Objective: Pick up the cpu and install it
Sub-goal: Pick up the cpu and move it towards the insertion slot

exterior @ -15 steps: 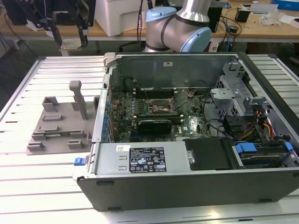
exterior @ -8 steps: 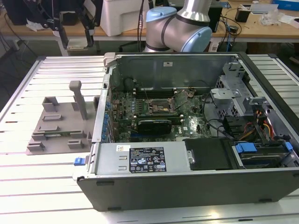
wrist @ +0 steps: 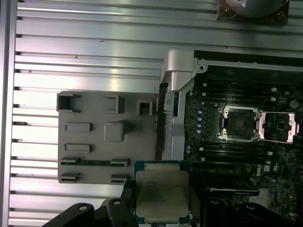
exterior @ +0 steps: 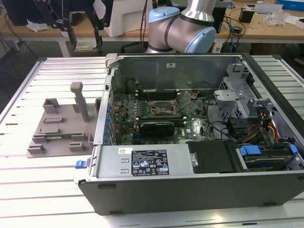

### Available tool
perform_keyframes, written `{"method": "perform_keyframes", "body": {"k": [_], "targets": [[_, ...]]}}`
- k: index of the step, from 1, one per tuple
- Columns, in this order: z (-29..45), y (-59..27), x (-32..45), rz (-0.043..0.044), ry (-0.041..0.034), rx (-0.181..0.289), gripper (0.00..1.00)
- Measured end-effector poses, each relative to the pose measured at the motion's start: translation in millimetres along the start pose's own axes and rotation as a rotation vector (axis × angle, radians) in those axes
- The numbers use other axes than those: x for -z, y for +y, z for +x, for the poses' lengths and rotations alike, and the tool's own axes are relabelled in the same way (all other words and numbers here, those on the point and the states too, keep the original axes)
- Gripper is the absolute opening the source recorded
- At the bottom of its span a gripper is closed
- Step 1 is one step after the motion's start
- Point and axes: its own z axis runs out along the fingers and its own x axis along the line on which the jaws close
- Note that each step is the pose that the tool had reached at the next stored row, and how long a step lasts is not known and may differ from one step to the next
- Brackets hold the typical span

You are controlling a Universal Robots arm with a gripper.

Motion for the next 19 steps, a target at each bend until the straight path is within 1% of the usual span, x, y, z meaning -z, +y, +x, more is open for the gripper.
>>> {"method": "perform_keyframes", "body": {"k": [3, 9, 18, 19], "targets": [[-4.6, -0.2, 0.0, 0.0, 0.0002, 0.0, 0.54], [-17.0, -0.9, -0.2, 0.0, 0.0005, 0.0, 0.54], [-30.3, -1.6, -0.4, 0.0, 0.0008, 0.0, 0.54], [-33.1, -1.7, -0.5, 0.0, 0.0007, 0.0, 0.54]]}}
